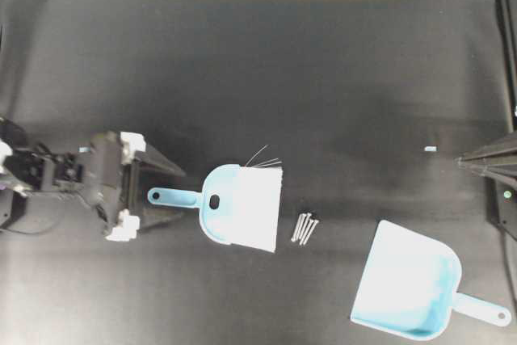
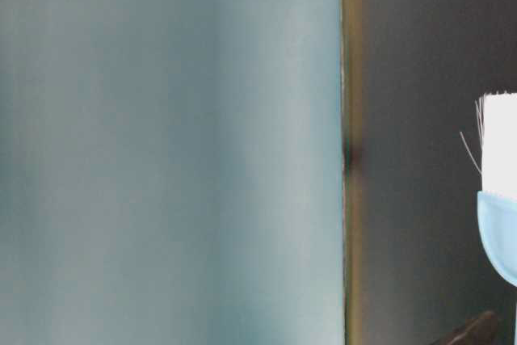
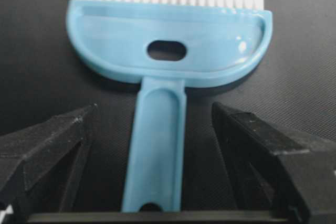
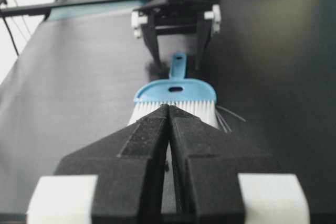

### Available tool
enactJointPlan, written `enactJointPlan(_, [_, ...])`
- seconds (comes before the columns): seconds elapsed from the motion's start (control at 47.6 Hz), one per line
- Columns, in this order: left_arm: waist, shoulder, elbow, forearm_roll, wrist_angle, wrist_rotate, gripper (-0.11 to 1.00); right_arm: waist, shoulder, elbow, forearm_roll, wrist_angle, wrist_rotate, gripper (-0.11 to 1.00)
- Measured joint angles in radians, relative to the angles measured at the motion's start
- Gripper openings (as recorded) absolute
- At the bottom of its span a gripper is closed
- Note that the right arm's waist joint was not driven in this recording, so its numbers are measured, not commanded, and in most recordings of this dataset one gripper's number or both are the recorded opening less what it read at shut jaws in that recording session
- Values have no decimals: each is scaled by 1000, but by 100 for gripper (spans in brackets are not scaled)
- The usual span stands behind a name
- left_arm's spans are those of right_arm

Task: Hold the dustpan with a person, while the left arm uses a hand brush to gather the screws into the dustpan.
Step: 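Close the left gripper on the blue brush handle and lift it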

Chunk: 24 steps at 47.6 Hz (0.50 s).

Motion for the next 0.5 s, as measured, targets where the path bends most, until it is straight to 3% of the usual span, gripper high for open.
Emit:
enactJointPlan(0.378, [-9,11,-61,0,173,11,82,0,0,15,0,2,0,0])
enactJointPlan(0.504, [-8,8,-71,2,207,11,69,0,0,17,0,21,0,0])
